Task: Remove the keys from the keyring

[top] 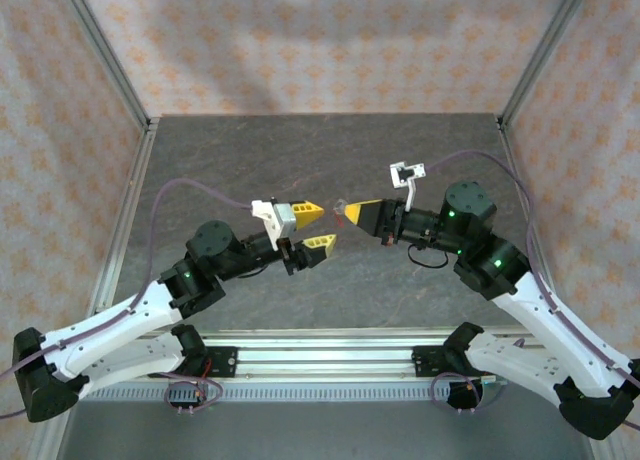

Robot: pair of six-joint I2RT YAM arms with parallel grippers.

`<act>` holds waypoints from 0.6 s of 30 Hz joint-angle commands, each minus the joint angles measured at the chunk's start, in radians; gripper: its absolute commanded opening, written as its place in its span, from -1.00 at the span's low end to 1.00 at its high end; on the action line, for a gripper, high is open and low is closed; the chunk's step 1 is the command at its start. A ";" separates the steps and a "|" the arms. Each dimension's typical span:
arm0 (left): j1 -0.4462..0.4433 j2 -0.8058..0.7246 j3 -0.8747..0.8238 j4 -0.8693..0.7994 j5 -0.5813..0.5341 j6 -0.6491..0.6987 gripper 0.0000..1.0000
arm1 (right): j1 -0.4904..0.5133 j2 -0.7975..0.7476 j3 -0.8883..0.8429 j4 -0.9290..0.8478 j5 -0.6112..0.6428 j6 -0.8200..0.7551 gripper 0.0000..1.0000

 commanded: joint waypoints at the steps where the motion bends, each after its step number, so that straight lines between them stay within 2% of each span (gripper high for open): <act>1: -0.020 0.034 0.013 0.088 -0.091 0.126 0.21 | 0.010 -0.002 0.025 0.075 -0.027 0.031 -1.00; 12: -0.027 0.103 0.053 0.166 -0.130 0.187 0.23 | 0.030 0.002 0.016 0.125 -0.042 0.062 -1.00; 18: -0.027 0.117 0.090 0.145 -0.120 0.211 0.10 | 0.036 0.003 0.021 0.129 -0.048 0.065 -1.00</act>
